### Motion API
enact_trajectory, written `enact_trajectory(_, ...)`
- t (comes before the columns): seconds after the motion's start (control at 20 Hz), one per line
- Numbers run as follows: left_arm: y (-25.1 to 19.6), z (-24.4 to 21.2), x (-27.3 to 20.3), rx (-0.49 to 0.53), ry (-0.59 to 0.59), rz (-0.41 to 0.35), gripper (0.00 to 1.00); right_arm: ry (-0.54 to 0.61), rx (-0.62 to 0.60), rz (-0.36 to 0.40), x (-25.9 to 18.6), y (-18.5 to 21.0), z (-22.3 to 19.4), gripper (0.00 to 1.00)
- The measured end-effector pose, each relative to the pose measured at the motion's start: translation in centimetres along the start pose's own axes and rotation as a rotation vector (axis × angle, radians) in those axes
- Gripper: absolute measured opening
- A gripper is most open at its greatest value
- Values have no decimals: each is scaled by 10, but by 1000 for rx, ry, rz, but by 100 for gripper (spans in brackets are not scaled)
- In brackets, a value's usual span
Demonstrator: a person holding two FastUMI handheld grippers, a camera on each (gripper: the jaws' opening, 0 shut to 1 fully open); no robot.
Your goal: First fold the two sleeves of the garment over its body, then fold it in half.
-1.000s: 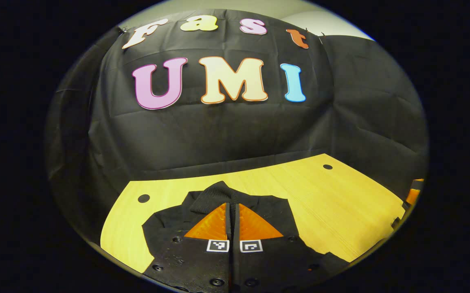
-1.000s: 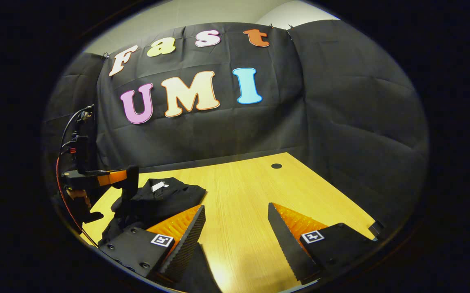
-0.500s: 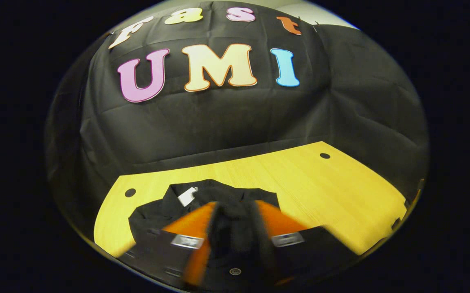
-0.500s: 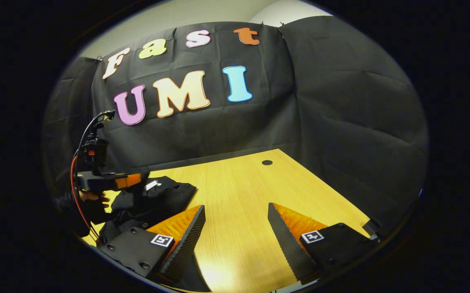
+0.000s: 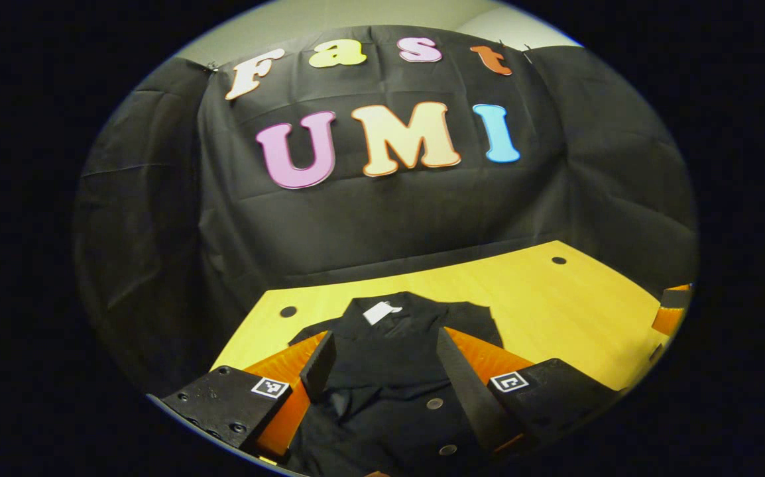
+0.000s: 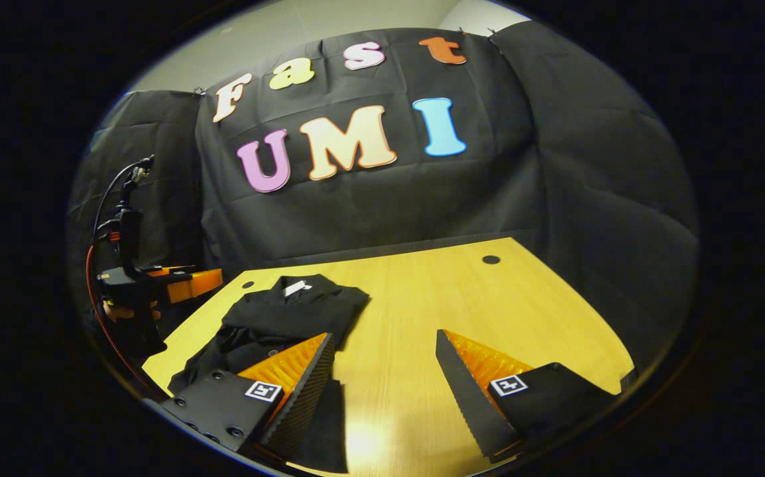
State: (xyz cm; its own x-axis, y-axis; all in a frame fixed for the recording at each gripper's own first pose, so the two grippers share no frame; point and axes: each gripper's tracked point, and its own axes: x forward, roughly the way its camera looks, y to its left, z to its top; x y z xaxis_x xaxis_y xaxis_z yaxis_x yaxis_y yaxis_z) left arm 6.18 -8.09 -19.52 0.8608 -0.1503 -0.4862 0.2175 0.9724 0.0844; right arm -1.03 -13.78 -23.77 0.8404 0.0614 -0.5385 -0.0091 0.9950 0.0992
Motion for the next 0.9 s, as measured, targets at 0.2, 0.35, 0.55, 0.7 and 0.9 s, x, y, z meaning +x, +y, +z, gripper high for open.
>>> enact_trajectory(0.2,27,-40,-37,-56,62,46,94,11,-16,34,-4,21,-11,98)
enact_trajectory(0.35,41,-69,-58,-76,110,48,94,41,-19,34,-8,36,-26,98)
enact_trajectory(0.55,67,-110,-84,-80,171,61,94,97,-33,30,-16,55,-59,98)
enact_trajectory(0.7,86,-144,-98,-92,227,72,94,153,-38,7,-22,64,-91,98)
enact_trajectory(0.9,105,-181,-113,-104,284,79,95,227,-34,-17,-24,71,-126,98)
